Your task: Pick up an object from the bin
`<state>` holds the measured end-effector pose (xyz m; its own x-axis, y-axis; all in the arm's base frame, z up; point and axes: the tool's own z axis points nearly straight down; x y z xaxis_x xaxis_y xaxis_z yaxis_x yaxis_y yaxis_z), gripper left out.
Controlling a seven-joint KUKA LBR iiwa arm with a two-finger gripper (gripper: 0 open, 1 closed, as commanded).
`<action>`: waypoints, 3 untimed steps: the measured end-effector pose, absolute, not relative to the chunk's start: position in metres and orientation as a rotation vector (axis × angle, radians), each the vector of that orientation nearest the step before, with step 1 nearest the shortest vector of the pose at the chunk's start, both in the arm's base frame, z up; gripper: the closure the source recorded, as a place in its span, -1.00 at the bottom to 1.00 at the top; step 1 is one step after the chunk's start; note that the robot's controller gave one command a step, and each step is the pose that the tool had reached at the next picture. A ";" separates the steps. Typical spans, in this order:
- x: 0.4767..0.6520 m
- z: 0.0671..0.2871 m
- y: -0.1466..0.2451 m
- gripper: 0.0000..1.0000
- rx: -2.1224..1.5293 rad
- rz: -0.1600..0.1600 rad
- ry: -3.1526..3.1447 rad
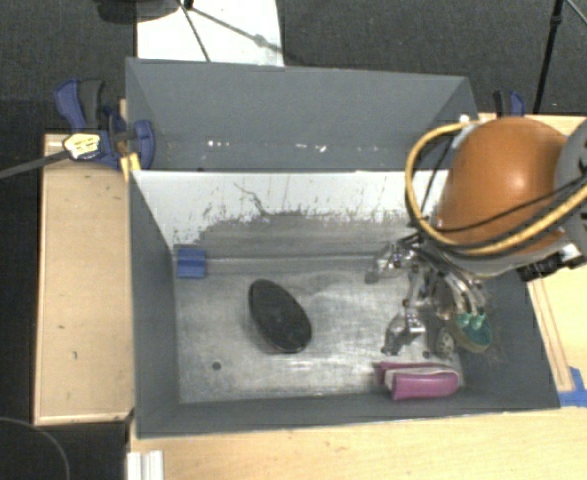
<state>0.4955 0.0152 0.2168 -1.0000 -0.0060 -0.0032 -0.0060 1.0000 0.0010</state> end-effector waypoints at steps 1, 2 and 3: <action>0.525 0.072 0.110 -1.00 -0.908 0.002 3.002; 0.525 0.090 0.090 -1.00 -0.612 0.000 3.075; 0.519 0.144 0.193 -1.00 -0.887 0.007 3.005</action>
Offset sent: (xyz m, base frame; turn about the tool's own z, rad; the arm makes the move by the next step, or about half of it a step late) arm 0.0279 0.0929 -0.1468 -0.5813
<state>0.5186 0.1931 0.1442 -0.8396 -0.5431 -0.0091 -0.5431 0.8397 0.0019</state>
